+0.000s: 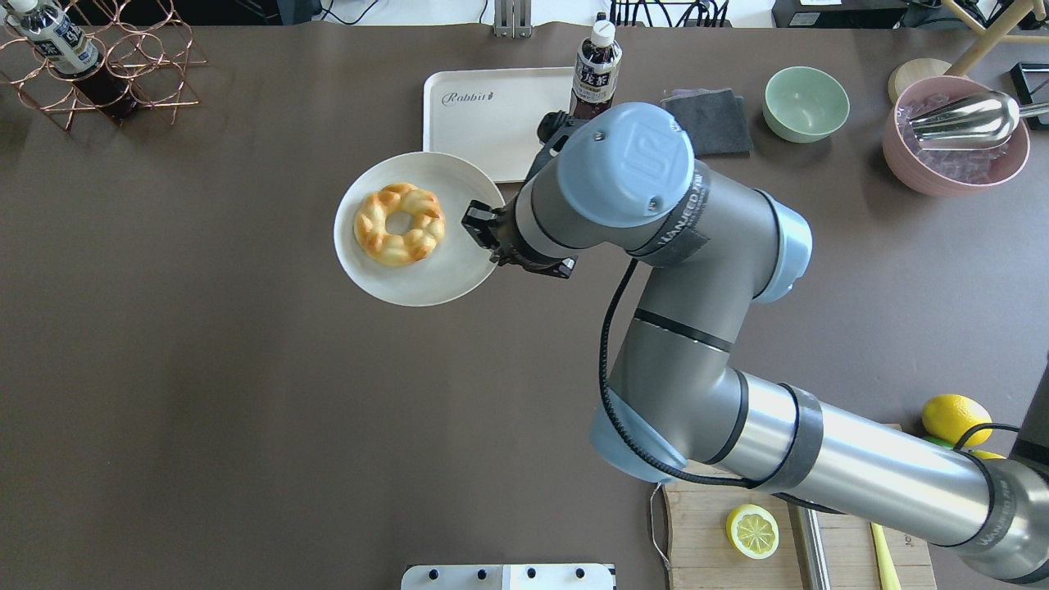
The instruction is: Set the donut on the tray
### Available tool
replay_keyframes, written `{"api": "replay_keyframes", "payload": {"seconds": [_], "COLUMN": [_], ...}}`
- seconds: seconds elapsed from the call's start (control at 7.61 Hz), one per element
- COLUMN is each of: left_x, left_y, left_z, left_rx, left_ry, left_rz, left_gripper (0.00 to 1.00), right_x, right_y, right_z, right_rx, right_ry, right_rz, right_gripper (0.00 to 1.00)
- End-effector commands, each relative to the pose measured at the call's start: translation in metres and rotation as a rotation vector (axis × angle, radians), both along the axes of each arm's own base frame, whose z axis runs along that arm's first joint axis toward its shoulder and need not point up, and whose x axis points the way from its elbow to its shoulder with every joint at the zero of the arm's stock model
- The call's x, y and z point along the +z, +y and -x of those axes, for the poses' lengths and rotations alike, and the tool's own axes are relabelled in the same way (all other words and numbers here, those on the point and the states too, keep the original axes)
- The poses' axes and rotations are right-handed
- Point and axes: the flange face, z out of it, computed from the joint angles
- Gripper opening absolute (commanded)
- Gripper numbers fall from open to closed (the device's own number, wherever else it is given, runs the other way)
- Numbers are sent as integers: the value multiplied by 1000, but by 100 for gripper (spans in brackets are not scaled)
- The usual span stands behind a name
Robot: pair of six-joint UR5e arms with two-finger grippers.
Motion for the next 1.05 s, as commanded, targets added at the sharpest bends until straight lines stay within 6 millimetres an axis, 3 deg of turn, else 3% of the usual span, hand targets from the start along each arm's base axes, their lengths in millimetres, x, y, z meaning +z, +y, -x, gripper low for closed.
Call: {"api": "replay_keyframes", "payload": {"seconds": [0.0, 0.13, 0.39, 0.66, 0.79, 0.92], "left_x": [-31, -55, -88, -112, -123, -127], "left_y": [-10, -5, 8, 20, 26, 27], "left_z": [-38, -69, -102, -116, -132, -164], "left_rx": [26, 48, 50, -8, -62, -123], "left_ry": [39, 53, 98, 145, 136, 107], "left_rz": [48, 80, 169, 305, 358, 413], "left_gripper": [99, 99, 98, 98, 98, 97], "right_x": [-103, -126, -150, -155, -155, -157], "right_y": [43, 47, 58, 67, 67, 66], "right_z": [56, 86, 128, 134, 134, 133], "right_rx": [46, 72, 125, 163, 168, 172], "right_ry": [17, 31, 56, 44, 45, 43], "right_rz": [58, 77, 114, 132, 129, 126], "right_gripper": [0, 0, 0, 0, 0, 0]}}
